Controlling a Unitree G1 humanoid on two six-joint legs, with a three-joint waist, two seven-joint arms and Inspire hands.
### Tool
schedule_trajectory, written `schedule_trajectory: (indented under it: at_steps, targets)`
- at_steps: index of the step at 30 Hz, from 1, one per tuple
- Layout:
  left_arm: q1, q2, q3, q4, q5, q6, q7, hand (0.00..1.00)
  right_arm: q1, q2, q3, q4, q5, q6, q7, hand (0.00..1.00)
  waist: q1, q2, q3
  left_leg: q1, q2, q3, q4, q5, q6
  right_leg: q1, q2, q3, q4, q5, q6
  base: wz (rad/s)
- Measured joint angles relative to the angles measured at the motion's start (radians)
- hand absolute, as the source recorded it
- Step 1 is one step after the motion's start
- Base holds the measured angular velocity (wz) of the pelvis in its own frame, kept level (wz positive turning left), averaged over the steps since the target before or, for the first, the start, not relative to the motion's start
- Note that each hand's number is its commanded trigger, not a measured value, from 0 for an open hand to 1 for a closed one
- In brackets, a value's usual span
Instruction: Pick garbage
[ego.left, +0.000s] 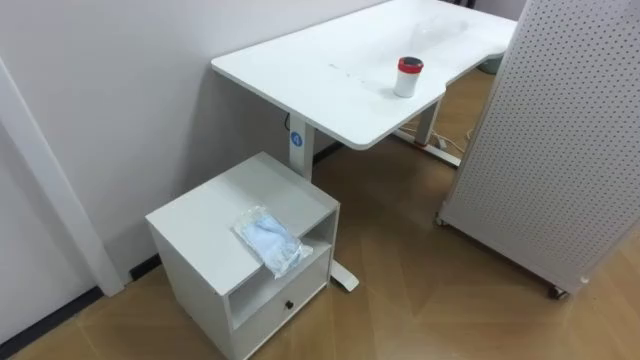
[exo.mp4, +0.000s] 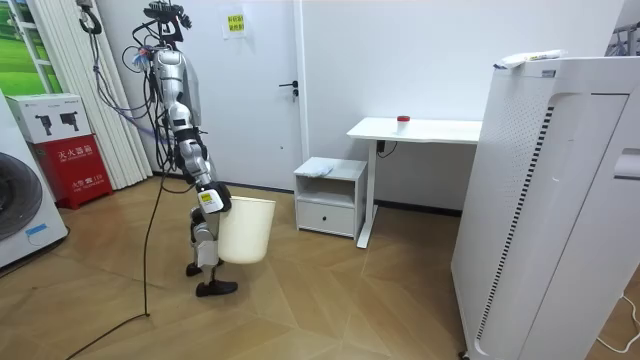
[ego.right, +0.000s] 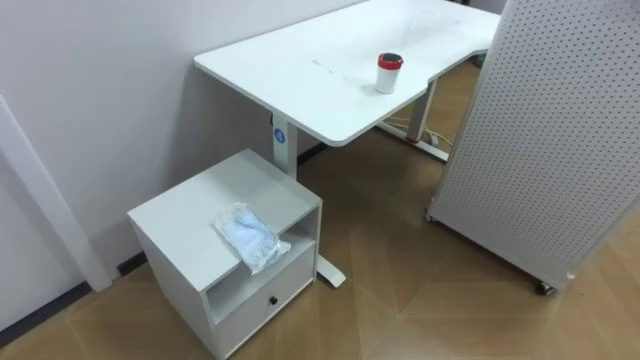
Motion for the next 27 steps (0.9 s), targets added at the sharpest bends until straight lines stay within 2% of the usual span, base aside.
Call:
schedule_trajectory:
  at_steps: [9, 15, 19, 20, 22, 23, 25, 26, 27]
  targets:
    - [0.001, 0.000, -0.018, 0.011, 0.000, 0.019, -0.003, 0.00, -0.002, 0.002, 0.009, 0.000, 0.002, 0.002, -0.012, 1.00, 0.000, -0.001, 0.0009, -0.001, 0.000, -0.004, 0.000, -0.001, -0.001, 0.001, 0.000, -0.006, -0.001, 0.000, 0.000, 0.00]
    - [0.001, 0.002, -0.019, 0.019, 0.003, 0.025, -0.006, 0.00, -0.020, 0.002, 0.009, 0.001, -0.002, 0.023, -0.016, 1.00, 0.000, 0.003, 0.0017, -0.009, 0.002, -0.015, 0.008, -0.005, -0.001, 0.001, 0.000, -0.017, -0.001, 0.000, 0.000, 0.05]
    - [0.002, 0.001, -0.019, 0.037, 0.053, 0.044, -0.018, 0.00, -0.020, 0.007, 0.010, 0.000, -0.004, 0.024, -0.012, 1.00, 0.001, 0.005, 0.0021, -0.021, 0.008, -0.016, 0.031, -0.015, -0.004, -0.003, 0.001, -0.026, 0.008, -0.008, -0.002, 0.02]
    - [0.003, 0.000, -0.017, 0.037, 0.075, 0.049, -0.019, 0.00, -0.021, 0.008, 0.008, -0.001, -0.004, 0.026, -0.010, 1.00, 0.000, 0.004, 0.0054, -0.025, 0.011, -0.016, 0.044, -0.021, -0.005, -0.007, 0.001, -0.026, 0.020, -0.017, -0.004, 0.00]
    - [0.004, -0.001, -0.017, 0.036, 0.090, 0.060, -0.019, 0.00, -0.023, 0.008, 0.004, -0.001, -0.004, 0.035, -0.010, 1.00, -0.001, 0.002, 0.0050, -0.026, 0.018, -0.014, 0.066, -0.034, -0.010, -0.009, 0.002, -0.026, 0.042, -0.034, -0.008, 0.00]
    - [0.001, 0.001, -0.016, 0.036, 0.091, 0.063, -0.021, 0.00, -0.021, 0.009, 0.004, -0.002, -0.004, 0.036, -0.010, 1.00, -0.002, 0.002, 0.0053, -0.032, 0.026, -0.014, 0.098, -0.052, -0.015, -0.014, 0.003, -0.030, 0.073, -0.054, -0.013, -0.04]
    - [0.002, 0.007, -0.018, 0.036, 0.091, 0.062, -0.028, 0.00, -0.025, 0.008, 0.004, -0.009, -0.007, 0.041, -0.009, 1.00, -0.001, 0.000, 0.0049, -0.055, 0.042, -0.011, 0.172, -0.085, -0.026, -0.046, 0.002, -0.037, 0.147, -0.098, -0.024, -0.08]
    - [-0.001, 0.009, -0.018, 0.036, 0.090, 0.063, -0.034, 0.00, -0.030, 0.006, 0.005, -0.011, -0.013, 0.043, -0.009, 1.00, 0.001, 0.001, 0.0050, -0.079, 0.057, -0.003, 0.254, -0.115, -0.039, -0.066, 0.004, -0.042, 0.197, -0.129, -0.034, -0.14]
    - [-0.001, 0.012, -0.018, 0.036, 0.090, 0.063, -0.038, 0.00, -0.031, 0.007, 0.005, -0.010, -0.020, 0.043, -0.009, 1.00, 0.002, -0.003, 0.0048, -0.095, 0.064, 0.006, 0.303, -0.122, -0.046, -0.072, 0.004, -0.040, 0.217, -0.144, -0.040, -0.23]
